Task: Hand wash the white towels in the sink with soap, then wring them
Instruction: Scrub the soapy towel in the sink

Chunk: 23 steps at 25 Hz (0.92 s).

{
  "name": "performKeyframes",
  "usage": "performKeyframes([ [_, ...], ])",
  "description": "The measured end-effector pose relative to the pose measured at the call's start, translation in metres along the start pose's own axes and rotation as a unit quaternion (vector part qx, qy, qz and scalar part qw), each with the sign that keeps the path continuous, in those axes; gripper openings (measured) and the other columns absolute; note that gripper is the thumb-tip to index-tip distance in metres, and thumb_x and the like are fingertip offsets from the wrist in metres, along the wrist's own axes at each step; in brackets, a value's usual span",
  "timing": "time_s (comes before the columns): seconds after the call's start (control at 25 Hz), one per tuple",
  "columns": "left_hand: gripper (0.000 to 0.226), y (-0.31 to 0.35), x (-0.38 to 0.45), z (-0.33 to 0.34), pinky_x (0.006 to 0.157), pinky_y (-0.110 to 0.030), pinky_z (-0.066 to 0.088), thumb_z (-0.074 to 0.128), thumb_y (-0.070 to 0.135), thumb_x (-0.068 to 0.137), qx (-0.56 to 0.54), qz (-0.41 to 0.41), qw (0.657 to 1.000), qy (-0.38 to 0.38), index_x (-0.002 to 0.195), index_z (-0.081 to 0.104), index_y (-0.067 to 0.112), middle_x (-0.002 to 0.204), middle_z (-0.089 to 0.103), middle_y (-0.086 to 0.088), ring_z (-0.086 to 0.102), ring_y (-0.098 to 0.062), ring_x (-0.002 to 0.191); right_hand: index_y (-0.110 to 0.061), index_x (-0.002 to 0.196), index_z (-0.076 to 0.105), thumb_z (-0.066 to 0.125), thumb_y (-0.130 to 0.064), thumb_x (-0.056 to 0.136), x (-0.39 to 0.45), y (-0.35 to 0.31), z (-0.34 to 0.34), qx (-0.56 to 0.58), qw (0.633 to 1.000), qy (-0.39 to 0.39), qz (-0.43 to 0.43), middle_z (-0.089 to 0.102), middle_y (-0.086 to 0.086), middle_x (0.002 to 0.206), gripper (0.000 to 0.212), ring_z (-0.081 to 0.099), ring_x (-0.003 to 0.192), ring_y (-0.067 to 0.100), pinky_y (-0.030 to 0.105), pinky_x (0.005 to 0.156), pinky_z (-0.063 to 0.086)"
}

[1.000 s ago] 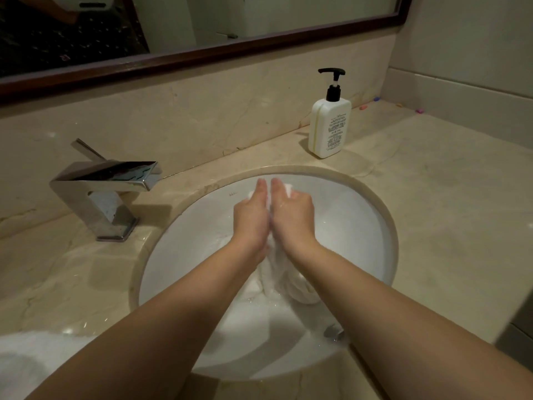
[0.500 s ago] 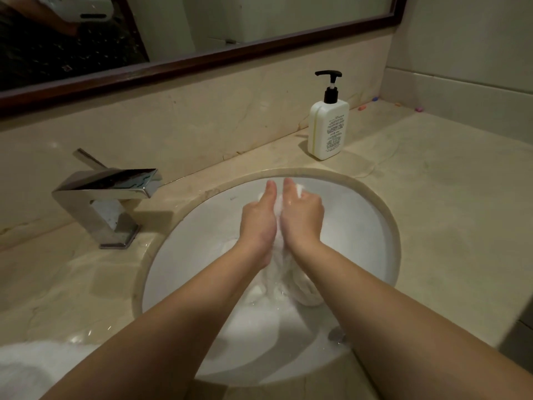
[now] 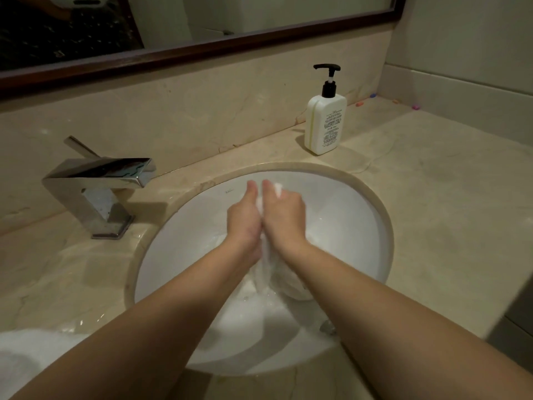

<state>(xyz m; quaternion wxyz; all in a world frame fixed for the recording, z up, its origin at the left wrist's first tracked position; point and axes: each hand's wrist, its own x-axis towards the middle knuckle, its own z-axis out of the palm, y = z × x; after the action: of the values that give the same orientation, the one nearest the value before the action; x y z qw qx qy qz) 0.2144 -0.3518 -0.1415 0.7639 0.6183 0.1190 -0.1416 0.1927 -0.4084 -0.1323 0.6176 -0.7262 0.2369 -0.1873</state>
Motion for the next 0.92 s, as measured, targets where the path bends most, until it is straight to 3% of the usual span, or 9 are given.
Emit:
performKeyframes([
  [0.08,0.052,-0.002,-0.004,0.003,0.083,-0.039,0.06,0.052,0.056,0.1,0.025,-0.001,1.0,0.0,0.103,0.073,0.008,0.092,0.079,-0.011,0.076,-0.026,0.088,-0.014,0.066,0.057,0.052,-0.04,0.101,0.007,0.001,-0.005,0.011,0.999,0.039,0.022,0.069,0.012,0.077,0.044,0.067,0.079,0.03,0.036,0.07,0.048],
  [0.24,0.053,-0.001,0.004,-0.002,0.082,-0.041,0.06,0.055,0.055,0.099,-0.027,-0.029,0.999,0.027,0.102,0.072,0.006,0.083,0.076,-0.01,0.075,-0.028,0.083,-0.008,0.073,0.066,0.054,-0.04,0.099,-0.004,0.008,0.005,-0.018,0.999,-0.03,0.003,0.071,0.014,0.078,0.043,0.068,0.078,0.03,0.035,0.07,0.051],
  [0.36,0.059,-0.007,0.001,0.004,0.085,-0.045,0.059,0.052,0.056,0.099,0.04,0.001,0.999,0.01,0.104,0.073,0.0,0.093,0.076,-0.02,0.075,-0.034,0.09,-0.009,0.07,0.063,0.052,-0.037,0.1,0.01,0.007,-0.003,0.011,0.998,0.045,0.031,0.071,0.016,0.081,0.042,0.068,0.083,0.034,0.04,0.076,0.052],
  [0.52,0.055,-0.006,0.008,0.0,0.08,-0.038,0.058,0.053,0.056,0.099,-0.001,-0.018,1.0,0.02,0.103,0.073,0.005,0.083,0.076,-0.008,0.073,-0.026,0.083,-0.016,0.061,0.056,0.053,-0.036,0.1,-0.004,0.005,0.001,-0.01,1.0,-0.027,0.0,0.065,0.008,0.068,0.044,0.063,0.07,0.025,0.033,0.063,0.045],
  [0.64,0.057,-0.007,-0.002,0.005,0.089,-0.043,0.059,0.053,0.06,0.097,0.033,-0.013,0.999,0.008,0.108,0.074,0.008,0.098,0.078,-0.012,0.075,-0.028,0.092,-0.012,0.068,0.06,0.051,-0.039,0.101,0.007,0.004,-0.007,0.006,0.998,0.046,0.037,0.069,0.012,0.077,0.044,0.067,0.081,0.031,0.033,0.068,0.046],
  [0.8,0.055,-0.004,0.003,0.001,0.085,-0.04,0.059,0.053,0.054,0.1,-0.031,-0.033,0.999,0.028,0.109,0.073,0.003,0.099,0.076,-0.012,0.074,-0.03,0.092,-0.007,0.073,0.064,0.054,-0.043,0.099,-0.003,0.004,-0.002,-0.025,0.999,-0.036,0.012,0.068,0.011,0.074,0.045,0.065,0.075,0.027,0.031,0.064,0.048],
  [0.92,0.053,-0.005,-0.006,0.006,0.084,-0.04,0.06,0.051,0.054,0.101,0.013,-0.017,1.0,0.002,0.101,0.075,0.007,0.093,0.078,-0.012,0.076,-0.029,0.09,-0.007,0.071,0.063,0.053,-0.042,0.099,0.008,0.002,-0.007,0.015,0.999,0.038,0.031,0.07,0.016,0.079,0.046,0.067,0.081,0.034,0.041,0.074,0.054],
])
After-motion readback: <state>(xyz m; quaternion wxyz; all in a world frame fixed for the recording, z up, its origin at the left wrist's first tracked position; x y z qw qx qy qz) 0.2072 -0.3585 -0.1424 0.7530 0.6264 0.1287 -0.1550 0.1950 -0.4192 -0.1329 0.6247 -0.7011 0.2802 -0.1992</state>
